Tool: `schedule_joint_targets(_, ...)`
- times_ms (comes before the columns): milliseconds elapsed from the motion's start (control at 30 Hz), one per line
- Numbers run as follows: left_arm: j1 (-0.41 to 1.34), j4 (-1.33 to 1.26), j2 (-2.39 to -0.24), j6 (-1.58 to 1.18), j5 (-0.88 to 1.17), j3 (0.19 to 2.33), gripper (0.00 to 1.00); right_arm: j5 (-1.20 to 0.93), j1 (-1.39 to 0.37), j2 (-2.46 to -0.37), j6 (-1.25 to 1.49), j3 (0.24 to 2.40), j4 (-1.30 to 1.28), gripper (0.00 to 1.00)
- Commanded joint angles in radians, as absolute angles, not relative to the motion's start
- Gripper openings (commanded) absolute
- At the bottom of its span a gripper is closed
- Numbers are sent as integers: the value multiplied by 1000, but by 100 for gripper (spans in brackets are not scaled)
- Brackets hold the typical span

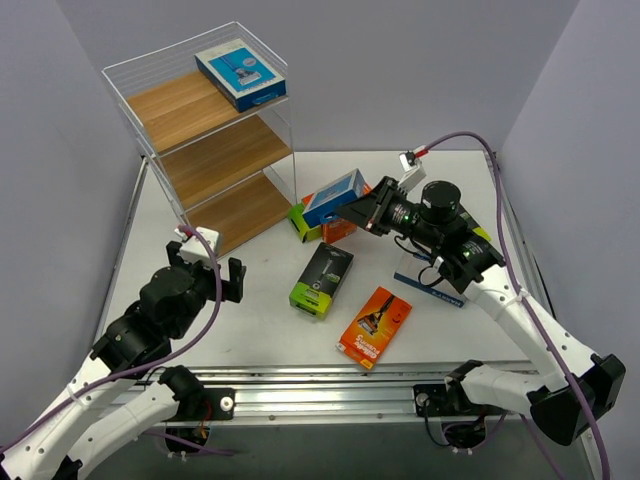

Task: Place and organize the shaving razors onto the shelf
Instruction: Place the shaving razor onto shelf

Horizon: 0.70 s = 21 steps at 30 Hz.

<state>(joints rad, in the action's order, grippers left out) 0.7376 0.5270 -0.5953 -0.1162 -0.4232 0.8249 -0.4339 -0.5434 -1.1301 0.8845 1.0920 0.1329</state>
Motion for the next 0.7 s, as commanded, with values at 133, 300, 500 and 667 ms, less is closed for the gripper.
schedule_joint_targets(133, 726, 505, -600, -132, -456, 848, 95, -537, -554, -1149, 865, 1146, 287, 0)
schedule_joint_targets(300, 718, 511, -595, -144, -465, 856, 95, -572, -558, -1178, 871, 1172, 333, 0)
schedule_joint_targets(500, 712, 526, -615, -164, -480, 884, 94, -623, -564, -1209, 882, 1253, 382, 0)
schedule_joint_targets(667, 709, 523, -641, -167, -477, 874, 94, -612, -569, -1258, 868, 1359, 321, 0)
